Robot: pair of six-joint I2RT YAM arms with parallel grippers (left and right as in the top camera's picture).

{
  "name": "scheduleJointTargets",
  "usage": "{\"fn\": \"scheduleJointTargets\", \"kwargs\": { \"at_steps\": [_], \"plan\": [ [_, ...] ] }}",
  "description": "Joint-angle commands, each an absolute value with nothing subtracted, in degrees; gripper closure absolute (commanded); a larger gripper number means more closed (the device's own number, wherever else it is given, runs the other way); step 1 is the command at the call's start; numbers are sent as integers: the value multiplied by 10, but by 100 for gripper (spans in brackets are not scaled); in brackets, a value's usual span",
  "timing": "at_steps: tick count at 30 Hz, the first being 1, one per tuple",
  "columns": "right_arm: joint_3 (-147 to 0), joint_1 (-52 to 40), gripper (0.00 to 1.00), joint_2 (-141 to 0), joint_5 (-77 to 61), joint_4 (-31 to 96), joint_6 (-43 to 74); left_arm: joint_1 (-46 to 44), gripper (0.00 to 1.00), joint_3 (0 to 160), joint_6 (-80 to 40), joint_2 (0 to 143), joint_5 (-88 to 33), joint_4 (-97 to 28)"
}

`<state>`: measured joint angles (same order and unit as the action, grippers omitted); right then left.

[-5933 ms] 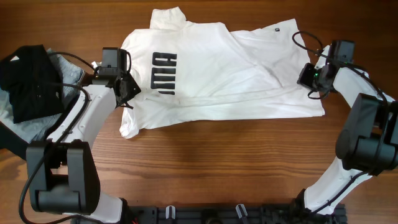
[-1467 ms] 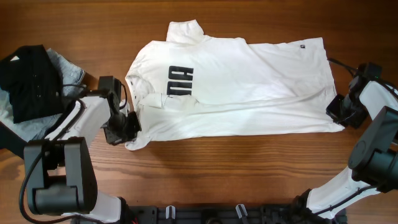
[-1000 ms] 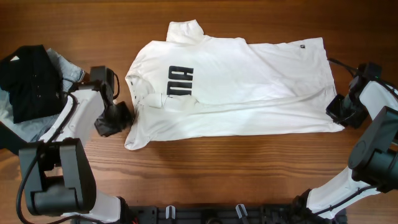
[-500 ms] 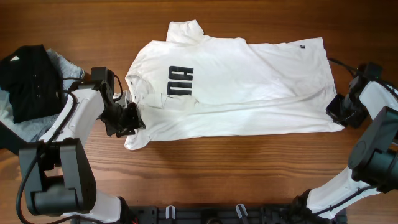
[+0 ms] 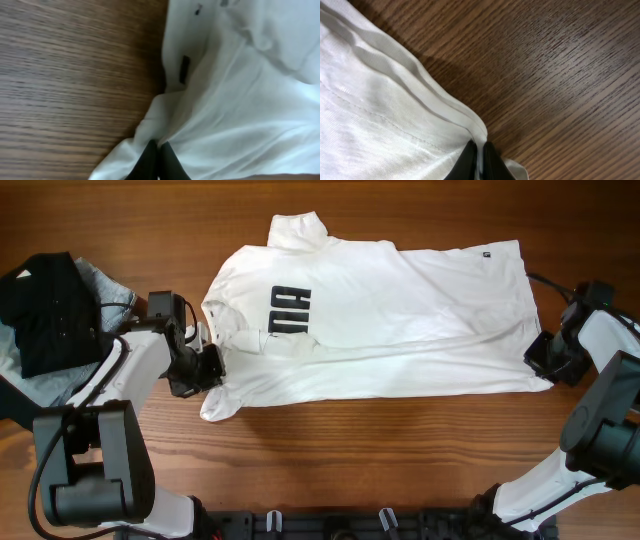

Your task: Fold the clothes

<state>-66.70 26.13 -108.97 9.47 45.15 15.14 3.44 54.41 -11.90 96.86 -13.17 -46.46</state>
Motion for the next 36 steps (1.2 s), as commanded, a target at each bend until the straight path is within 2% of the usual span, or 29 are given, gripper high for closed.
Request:
{"fn": "scheduleJointTargets", "kwargs": {
  "at_steps": [1,5,7,11,15,19,22,23,27,29,31,32,33,36],
  "plan": [
    [-672,261,96,-1104,90,448,146,36,96,537,-138,968,-88,-467],
    [-672,261,96,-1104,90,450,146,37,96,537,-201,968,10,-471],
    [-672,261,96,-1104,91,453,146,37,96,537,-224,968,17,-463],
    [-672,261,96,-1104,122,463,166,36,96,537,-242,967,-21,-470],
    [-672,261,96,-1104,134,473,171,37,96,537,-168,967,-105,-471],
    [-672,261,96,-1103,256,527,291,37,96,547,-156,939,-104,-470],
    [-672,261,95,-1093,212,493,252,36,96,555,-152,911,-105,-444],
    [-672,261,92,-1086,186,479,233,36,96,555,-152,904,-107,-429],
    [-685,261,53,-1043,127,454,220,35,96,555,-152,900,-158,-338],
    [-695,261,36,-1015,94,444,204,30,90,555,-154,904,-161,-291],
    [-696,261,29,-989,35,420,162,20,80,555,-154,913,-161,-251],
    [-696,261,28,-974,-16,407,132,10,66,555,-154,924,-160,-221],
    [-696,261,28,-967,-46,402,114,4,60,555,-154,933,-156,-203],
    [-695,261,27,-961,-91,404,105,-6,56,555,-154,973,-121,-164]
  ]
}}
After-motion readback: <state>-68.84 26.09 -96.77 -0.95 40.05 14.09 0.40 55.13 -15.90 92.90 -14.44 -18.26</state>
